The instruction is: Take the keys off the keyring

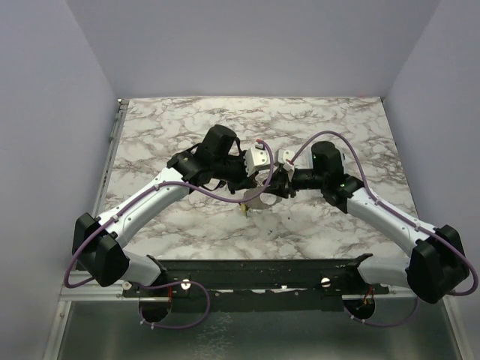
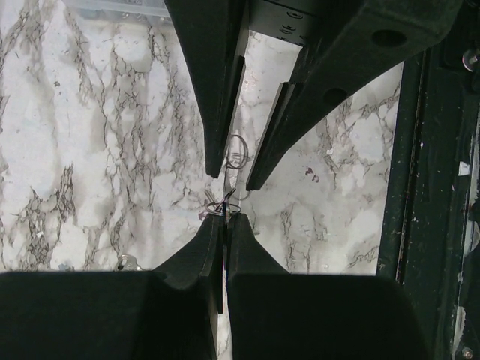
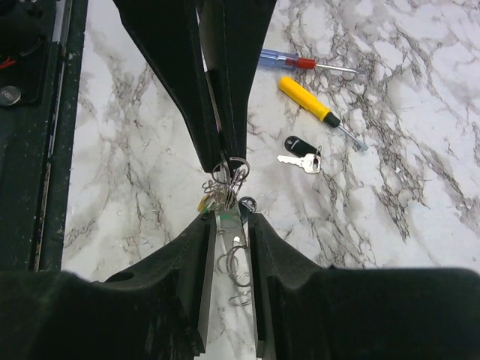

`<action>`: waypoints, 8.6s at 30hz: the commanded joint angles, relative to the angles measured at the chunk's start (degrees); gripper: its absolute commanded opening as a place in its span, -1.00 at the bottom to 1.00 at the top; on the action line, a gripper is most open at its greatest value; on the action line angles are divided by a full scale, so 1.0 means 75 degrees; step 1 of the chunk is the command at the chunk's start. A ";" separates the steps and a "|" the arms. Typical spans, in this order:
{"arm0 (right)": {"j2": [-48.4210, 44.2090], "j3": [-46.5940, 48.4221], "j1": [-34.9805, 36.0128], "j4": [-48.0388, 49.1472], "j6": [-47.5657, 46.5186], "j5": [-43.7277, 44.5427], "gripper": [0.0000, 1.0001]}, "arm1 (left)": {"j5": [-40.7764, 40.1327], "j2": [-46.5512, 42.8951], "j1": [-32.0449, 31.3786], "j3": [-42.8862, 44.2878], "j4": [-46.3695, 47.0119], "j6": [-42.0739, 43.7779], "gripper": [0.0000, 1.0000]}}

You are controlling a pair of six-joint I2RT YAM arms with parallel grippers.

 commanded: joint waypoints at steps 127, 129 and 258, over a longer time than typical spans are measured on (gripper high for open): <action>0.0243 -0.1338 0.0474 0.4539 0.1723 0.0519 -0.99 | 0.0801 0.0665 0.1122 0.0290 -0.0951 -0.0681 -1.00; 0.0363 -0.1551 0.0468 0.5228 0.1850 0.0476 -0.99 | 0.0789 0.0727 0.1129 0.0311 -0.0954 -0.0685 -1.00; 0.0036 -0.0983 -0.2111 0.4987 0.3994 -0.3026 0.11 | -0.4195 -0.1621 -0.2214 -0.0715 0.0302 1.0309 -1.00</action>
